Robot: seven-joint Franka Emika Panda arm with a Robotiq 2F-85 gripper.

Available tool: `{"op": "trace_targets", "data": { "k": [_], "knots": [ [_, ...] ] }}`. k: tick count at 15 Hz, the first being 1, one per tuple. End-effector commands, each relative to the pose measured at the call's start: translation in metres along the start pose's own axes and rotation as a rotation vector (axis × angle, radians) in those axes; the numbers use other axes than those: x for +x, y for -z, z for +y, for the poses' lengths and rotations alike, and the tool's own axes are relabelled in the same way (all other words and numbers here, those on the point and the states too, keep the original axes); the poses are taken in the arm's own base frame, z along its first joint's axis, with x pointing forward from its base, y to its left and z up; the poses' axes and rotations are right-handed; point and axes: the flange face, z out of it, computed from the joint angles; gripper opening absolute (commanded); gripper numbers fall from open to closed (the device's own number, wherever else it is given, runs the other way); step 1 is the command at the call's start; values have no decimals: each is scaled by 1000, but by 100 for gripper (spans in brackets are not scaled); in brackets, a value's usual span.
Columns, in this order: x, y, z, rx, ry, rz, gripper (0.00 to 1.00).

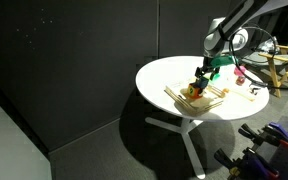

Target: Put the blue block on the table

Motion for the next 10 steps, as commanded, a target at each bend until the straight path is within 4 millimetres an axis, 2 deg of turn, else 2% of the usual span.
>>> {"op": "trace_targets", "data": {
  "k": [1,2,3,4,8,10],
  "knots": [
    [11,-2,-2,-19,2,-1,100],
    [12,-4,-3,-20,3,-1,100],
    [13,-5,-3,-19,4,0,75],
    [14,-6,-3,-20,5,0,74],
    [12,-2,0,-25,-6,1,40],
    [10,1,4,-30,-13,2,32]
  ]
}}
